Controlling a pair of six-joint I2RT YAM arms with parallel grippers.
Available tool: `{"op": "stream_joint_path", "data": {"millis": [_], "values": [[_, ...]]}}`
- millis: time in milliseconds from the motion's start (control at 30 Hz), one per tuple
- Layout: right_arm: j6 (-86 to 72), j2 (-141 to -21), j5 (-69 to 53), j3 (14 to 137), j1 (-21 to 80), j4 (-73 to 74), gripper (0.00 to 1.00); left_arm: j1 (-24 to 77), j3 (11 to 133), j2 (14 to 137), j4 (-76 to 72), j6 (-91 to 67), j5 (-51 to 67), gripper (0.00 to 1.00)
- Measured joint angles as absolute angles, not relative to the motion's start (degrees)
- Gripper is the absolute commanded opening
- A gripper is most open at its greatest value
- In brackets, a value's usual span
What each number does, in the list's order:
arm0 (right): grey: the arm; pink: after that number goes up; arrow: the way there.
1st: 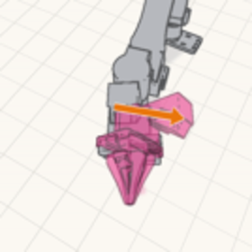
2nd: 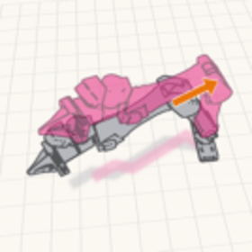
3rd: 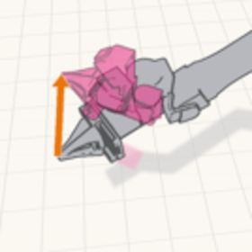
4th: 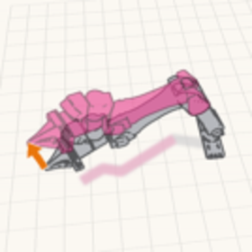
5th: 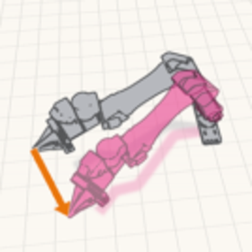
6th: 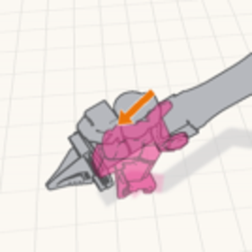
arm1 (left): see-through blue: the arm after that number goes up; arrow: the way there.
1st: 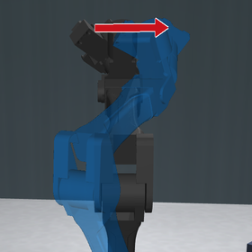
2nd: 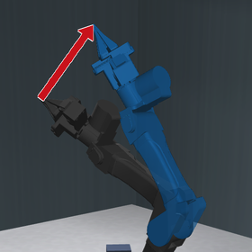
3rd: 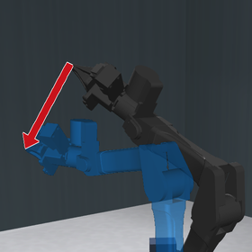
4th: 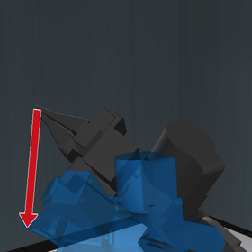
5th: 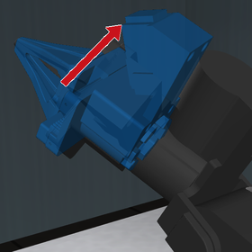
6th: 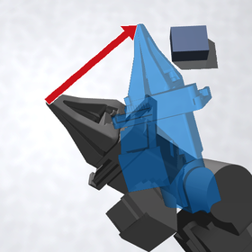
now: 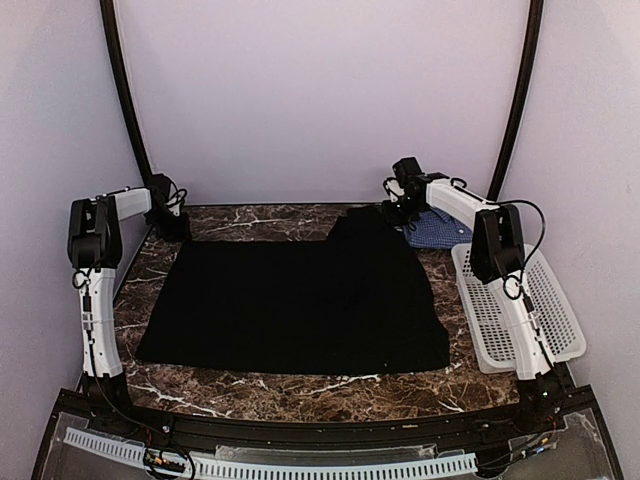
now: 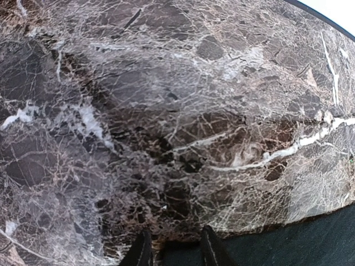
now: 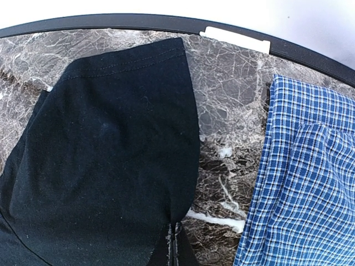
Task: Fold and stack the mixed laundry pile
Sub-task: Pick up the 1/3-folded T-shirt from the center of the board.
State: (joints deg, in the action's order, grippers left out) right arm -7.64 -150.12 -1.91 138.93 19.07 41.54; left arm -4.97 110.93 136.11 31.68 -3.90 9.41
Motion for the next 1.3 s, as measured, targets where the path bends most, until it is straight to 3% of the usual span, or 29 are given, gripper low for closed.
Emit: {"op": "stream_joint_path", "data": {"millis": [467, 767, 1100, 1300], "values": [[-7.6, -150.1, -1.9, 138.9, 19.1, 41.6, 0.00, -4.4, 111.6, 136.5, 32.4, -2.7, 7.5, 0.25], [-7.6, -150.1, -2.2, 138.9, 19.1, 41.5, 0.00, -4.8, 111.6, 136.5, 32.4, -3.2, 7.7, 0.28], [-7.6, -150.1, -2.3, 138.9, 19.1, 41.6, 0.00, -10.0, 109.6, 136.2, 31.6, -7.2, 21.3, 0.27], [-7.6, -150.1, -2.3, 138.9, 19.1, 41.6, 0.00, -10.4, 108.9, 136.1, 31.5, -6.7, 22.6, 0.26]]}}
